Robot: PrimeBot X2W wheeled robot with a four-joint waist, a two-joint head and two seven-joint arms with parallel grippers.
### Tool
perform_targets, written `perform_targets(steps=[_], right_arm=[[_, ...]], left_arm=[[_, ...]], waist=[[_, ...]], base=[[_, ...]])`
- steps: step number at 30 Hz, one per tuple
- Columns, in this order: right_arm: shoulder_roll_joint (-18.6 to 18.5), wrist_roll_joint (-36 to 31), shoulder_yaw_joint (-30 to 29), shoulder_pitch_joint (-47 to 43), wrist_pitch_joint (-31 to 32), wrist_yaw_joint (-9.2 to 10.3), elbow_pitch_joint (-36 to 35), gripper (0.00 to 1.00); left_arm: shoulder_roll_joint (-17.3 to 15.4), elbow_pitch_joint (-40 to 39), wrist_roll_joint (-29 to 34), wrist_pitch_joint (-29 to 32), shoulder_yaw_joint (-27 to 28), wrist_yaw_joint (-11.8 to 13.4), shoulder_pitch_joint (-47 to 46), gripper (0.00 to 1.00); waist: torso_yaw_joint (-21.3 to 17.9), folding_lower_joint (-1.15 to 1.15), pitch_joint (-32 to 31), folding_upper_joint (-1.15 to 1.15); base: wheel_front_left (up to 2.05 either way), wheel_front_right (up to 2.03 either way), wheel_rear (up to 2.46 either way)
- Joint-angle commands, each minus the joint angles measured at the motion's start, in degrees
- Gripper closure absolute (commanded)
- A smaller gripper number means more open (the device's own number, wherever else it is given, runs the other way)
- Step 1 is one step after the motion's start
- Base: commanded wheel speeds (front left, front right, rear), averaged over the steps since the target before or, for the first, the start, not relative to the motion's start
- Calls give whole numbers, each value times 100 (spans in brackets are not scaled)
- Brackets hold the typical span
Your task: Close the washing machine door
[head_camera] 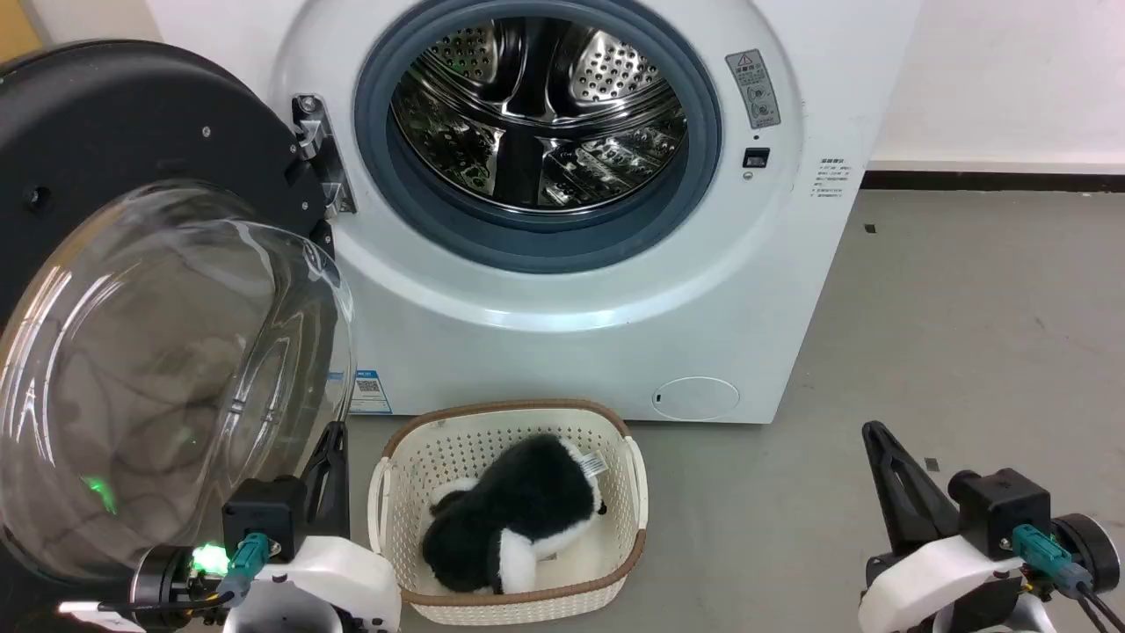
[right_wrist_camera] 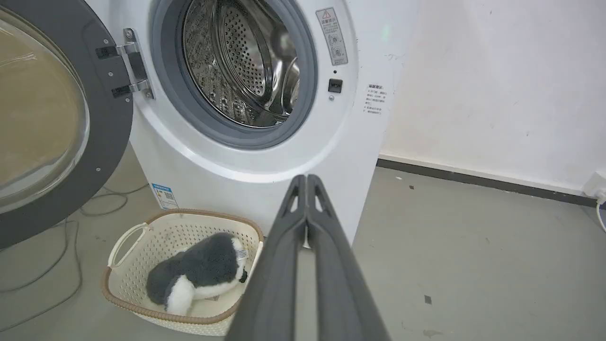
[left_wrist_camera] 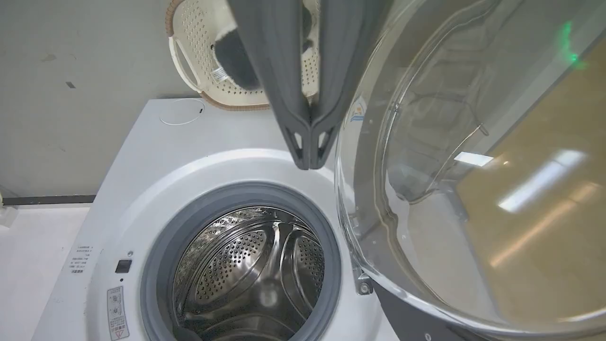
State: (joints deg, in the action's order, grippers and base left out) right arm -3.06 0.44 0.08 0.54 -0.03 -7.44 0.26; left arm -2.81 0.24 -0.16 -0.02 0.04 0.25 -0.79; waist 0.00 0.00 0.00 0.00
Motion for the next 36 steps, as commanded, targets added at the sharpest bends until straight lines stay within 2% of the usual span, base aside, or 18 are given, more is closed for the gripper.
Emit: perform_targets(steps=[1, 15, 16, 36], right_arm=[[18, -44, -8, -54, 3, -5, -26, 100], [0, 1, 1, 0, -1, 0, 0, 100], [0, 6, 2, 0, -3, 0, 3, 0], [2, 466, -25, 11, -218, -1, -117, 0]], left_arm=[[-7, -24, 16, 2, -4, -25, 79, 100], [0, 0, 0, -1, 2, 0, 1, 100], [0, 2, -2, -3, 2, 4, 0, 0], [-3, -55, -10, -219, -120, 271, -14, 0]], waist=[[0, 0, 0, 0], [0, 0, 0, 0], [0, 0, 0, 0], [30, 0, 33, 0]], base=[[0, 0, 0], [0, 0, 0], [0, 0, 0], [0, 0, 0]])
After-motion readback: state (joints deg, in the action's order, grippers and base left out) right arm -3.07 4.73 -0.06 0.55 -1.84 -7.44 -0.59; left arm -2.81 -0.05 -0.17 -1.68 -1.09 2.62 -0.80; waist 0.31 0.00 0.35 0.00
